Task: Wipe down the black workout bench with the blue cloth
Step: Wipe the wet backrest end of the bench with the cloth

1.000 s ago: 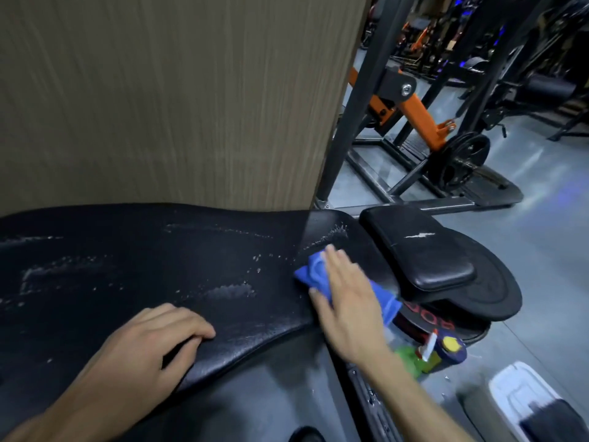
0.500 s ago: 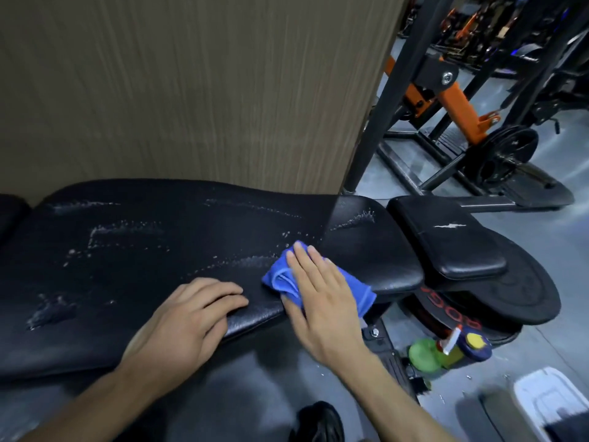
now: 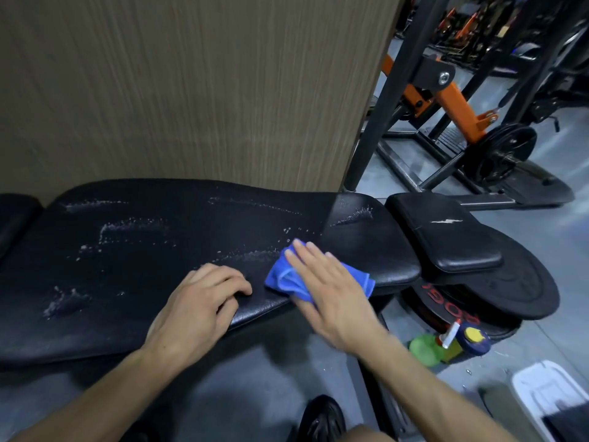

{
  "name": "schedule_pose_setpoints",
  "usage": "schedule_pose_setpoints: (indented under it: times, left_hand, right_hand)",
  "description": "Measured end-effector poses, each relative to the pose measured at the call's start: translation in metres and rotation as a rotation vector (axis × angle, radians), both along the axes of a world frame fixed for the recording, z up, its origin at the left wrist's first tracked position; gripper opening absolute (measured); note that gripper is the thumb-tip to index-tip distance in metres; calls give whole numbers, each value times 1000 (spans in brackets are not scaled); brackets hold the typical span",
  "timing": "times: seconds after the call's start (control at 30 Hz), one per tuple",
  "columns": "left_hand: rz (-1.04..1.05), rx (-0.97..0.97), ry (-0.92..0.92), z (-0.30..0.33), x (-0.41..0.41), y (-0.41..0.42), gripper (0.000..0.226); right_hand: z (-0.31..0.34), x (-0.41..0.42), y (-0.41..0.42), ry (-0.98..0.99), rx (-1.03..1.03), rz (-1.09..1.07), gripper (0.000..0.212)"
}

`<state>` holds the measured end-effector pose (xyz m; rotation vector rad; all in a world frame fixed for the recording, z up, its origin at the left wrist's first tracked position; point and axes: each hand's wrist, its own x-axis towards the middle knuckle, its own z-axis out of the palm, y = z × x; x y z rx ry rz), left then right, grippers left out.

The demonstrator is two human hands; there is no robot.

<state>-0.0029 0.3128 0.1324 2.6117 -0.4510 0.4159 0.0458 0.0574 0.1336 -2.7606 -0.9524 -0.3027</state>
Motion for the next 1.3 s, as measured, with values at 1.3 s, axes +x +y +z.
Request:
schedule_pose_setpoints:
  times: [1.3]
  left_hand:
    - [-7,-17,-8,-9,9,-2,40]
  right_hand:
    - [7,122,-28,122,54,-108,63]
